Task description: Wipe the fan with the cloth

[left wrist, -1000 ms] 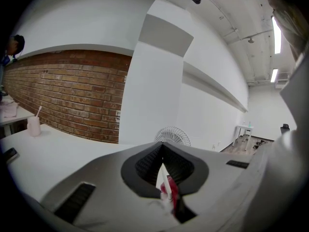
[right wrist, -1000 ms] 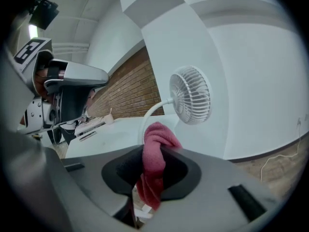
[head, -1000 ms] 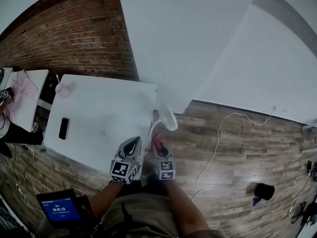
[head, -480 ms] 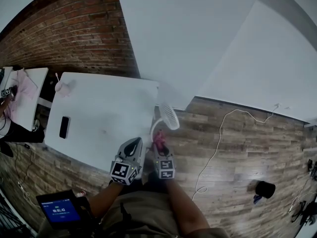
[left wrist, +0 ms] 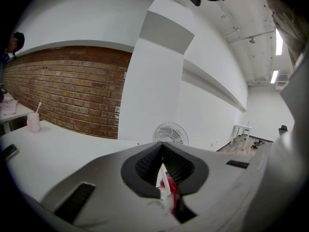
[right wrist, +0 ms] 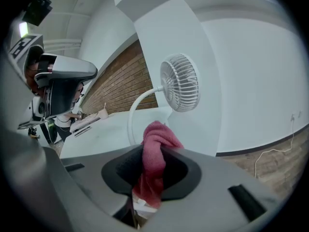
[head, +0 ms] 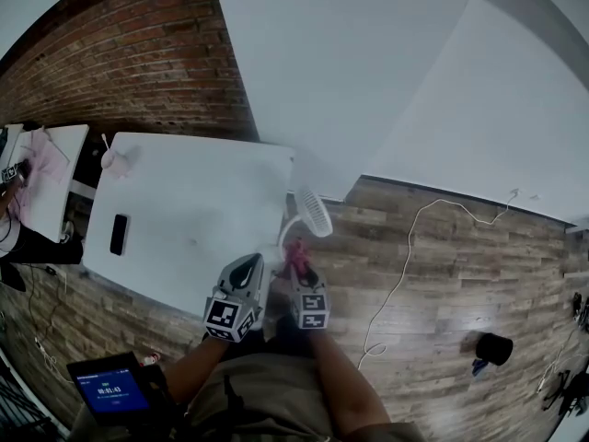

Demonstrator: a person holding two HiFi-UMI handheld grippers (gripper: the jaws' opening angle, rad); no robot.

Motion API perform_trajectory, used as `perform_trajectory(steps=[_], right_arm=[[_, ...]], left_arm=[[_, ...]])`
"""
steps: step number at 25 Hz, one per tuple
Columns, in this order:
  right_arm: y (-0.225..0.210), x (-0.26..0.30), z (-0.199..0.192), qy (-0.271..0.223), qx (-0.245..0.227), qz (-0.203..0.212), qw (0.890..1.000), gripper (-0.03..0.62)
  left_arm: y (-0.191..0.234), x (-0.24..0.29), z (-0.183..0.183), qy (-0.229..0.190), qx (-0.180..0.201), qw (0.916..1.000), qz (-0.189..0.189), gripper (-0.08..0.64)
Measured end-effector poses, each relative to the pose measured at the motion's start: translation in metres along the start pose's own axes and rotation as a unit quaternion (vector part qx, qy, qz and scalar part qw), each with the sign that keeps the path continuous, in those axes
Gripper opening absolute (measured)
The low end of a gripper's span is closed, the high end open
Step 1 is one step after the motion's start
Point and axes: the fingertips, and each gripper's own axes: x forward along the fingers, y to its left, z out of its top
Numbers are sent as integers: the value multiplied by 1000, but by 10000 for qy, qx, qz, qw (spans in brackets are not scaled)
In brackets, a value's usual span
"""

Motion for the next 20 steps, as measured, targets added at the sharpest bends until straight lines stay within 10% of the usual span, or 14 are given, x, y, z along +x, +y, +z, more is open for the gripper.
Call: perform_trajectory(steps=[20], right_arm=[[-46, -24, 1, 221, -38, -698, 9973, 109]], left_arm=[[0, -1, -5, 13, -132, 9999, 34, 21]])
